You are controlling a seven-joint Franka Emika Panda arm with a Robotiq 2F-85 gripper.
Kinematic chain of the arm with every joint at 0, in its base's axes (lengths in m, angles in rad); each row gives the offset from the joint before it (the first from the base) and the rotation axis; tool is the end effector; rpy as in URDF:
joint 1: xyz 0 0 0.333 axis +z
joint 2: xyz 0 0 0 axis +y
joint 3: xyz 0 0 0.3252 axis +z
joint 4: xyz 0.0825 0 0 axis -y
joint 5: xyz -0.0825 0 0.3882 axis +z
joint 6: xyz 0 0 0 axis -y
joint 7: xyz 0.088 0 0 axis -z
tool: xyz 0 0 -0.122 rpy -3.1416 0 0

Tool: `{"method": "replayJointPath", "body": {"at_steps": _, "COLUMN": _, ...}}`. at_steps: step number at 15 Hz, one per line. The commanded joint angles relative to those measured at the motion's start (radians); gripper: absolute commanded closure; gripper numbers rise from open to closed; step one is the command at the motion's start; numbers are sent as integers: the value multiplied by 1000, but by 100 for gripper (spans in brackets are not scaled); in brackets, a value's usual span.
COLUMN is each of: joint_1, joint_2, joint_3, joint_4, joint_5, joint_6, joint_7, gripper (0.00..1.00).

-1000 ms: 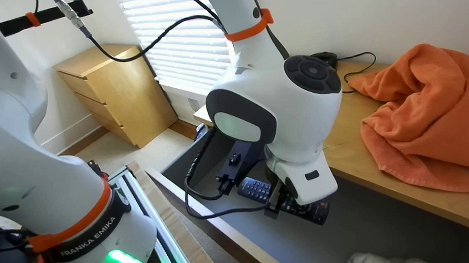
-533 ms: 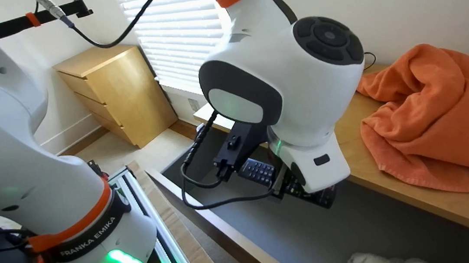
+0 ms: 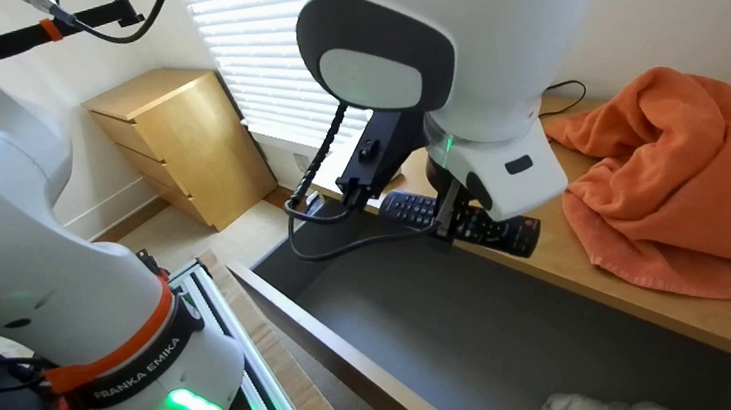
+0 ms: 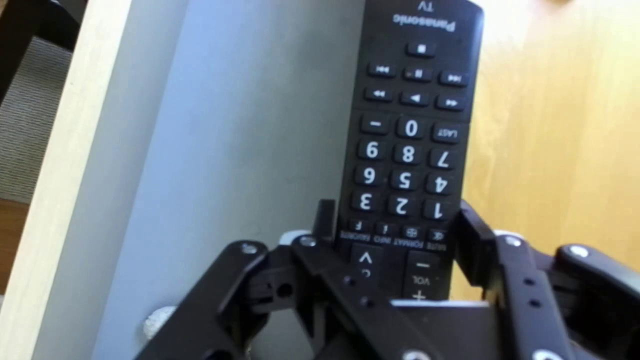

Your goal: Move the black remote control from the drawer to the top of the chest

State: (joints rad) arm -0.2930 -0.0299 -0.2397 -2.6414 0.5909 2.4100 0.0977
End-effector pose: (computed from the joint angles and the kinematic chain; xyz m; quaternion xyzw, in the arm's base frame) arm 0.3532 -0.1970 0.2313 -0.8315 0.5181 0.0574 0.1919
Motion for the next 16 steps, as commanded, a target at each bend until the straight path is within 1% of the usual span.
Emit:
{"method": "replayJointPath", "body": {"at_steps": 1, "joint_1": 41, "joint_2": -9, "joint_3": 16, "joint_4": 42, "joint_5": 6, "joint_6": -36, "joint_7": 66, "gripper": 67}}
{"method": "replayJointPath", "body": {"at_steps": 2, "joint_1": 30, "joint_2": -6, "joint_3": 1, "joint_4": 23, "joint_5": 0, "joint_6": -16, "joint_7": 31, "gripper": 42}}
{"method": "replayJointPath", "body": {"at_steps": 5, "joint_1": 49, "joint_2": -4, "joint_3": 15, "joint_4": 40, "joint_5": 0, "joint_6": -16, "joint_7": 57, "gripper": 42}}
{"method": "replayJointPath", "body": {"at_steps": 8, "joint_1": 49, "joint_2": -3, "joint_3": 14, "joint_4": 40, "joint_5": 0, "joint_6": -16, "joint_7": 58, "gripper": 42}}
{"method": "replayJointPath", "body": {"at_steps": 9, "joint_1": 49, "joint_2": -3, "joint_3": 14, "joint_4": 40, "joint_5": 0, "joint_6": -16, "joint_7": 58, "gripper": 67}}
{"method": "replayJointPath", "body": {"at_steps": 10, "joint_1": 55, "joint_2": 5, "joint_3": 20, "joint_4": 48, "joint_5": 4, "joint_6": 1, "joint_7": 72, "gripper": 67}}
{"method": "replayJointPath", "body": {"at_steps": 13, "joint_1": 78, "joint_2": 39, "joint_3": 41, "joint_4": 98, "joint_5": 68, "joint_6": -6, "joint_7": 95, "gripper": 67}}
{"method": "replayJointPath", "body": {"at_steps": 16, "joint_1": 102, "joint_2": 90, "joint_3": 63, "joint_4": 161, "joint_5": 67, "joint_6": -14, "joint_7": 187, "gripper": 67}}
